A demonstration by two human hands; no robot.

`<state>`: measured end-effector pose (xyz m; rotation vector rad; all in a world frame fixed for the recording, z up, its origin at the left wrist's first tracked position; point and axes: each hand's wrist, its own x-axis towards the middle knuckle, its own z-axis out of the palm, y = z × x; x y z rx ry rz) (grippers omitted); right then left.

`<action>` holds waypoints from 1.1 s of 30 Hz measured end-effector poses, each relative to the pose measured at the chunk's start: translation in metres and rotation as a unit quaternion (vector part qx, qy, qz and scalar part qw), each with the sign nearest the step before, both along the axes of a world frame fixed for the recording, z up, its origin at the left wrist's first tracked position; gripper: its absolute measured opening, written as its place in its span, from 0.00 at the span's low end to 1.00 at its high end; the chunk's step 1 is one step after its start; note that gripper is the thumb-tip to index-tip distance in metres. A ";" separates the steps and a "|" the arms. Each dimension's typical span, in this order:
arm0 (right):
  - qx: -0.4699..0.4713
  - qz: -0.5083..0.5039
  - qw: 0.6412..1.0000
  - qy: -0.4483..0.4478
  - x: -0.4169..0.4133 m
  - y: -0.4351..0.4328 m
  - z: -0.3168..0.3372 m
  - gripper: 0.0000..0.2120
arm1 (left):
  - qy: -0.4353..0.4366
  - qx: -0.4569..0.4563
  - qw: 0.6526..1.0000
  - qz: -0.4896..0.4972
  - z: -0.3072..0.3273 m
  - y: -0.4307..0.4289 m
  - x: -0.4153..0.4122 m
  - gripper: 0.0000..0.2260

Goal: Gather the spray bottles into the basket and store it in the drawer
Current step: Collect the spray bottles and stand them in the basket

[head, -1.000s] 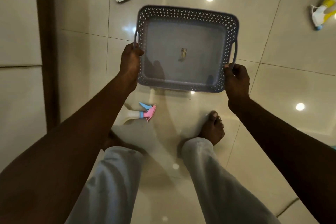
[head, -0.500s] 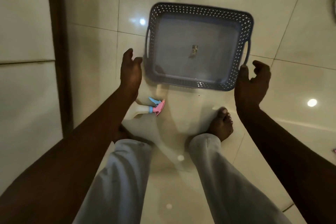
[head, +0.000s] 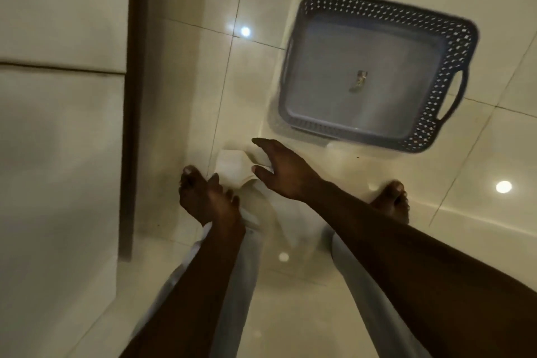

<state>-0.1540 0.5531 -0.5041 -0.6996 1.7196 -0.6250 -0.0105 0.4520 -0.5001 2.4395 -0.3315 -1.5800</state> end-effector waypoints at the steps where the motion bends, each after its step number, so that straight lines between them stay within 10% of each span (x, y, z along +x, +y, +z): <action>1: 0.008 0.024 1.000 -0.014 0.006 -0.011 -0.008 0.35 | 0.042 -0.007 0.999 0.012 0.011 0.005 -0.004 0.20; 7: 0.052 0.068 0.994 -0.066 0.030 -0.024 -0.031 0.45 | 0.137 -0.006 0.989 0.049 0.012 0.006 -0.011 0.11; 13: 0.090 -0.181 0.971 -0.130 0.022 -0.013 0.016 0.41 | 0.134 0.000 0.986 -0.098 0.048 -0.005 -0.029 0.13; 23: 0.069 -0.564 0.701 -0.431 -0.095 0.002 0.086 0.23 | 0.188 -0.010 0.874 -0.448 0.091 -0.029 -0.168 0.18; 33: 0.065 -0.608 0.616 -0.496 -0.213 -0.024 0.043 0.18 | 0.219 0.053 0.850 -0.476 0.060 -0.059 -0.291 0.18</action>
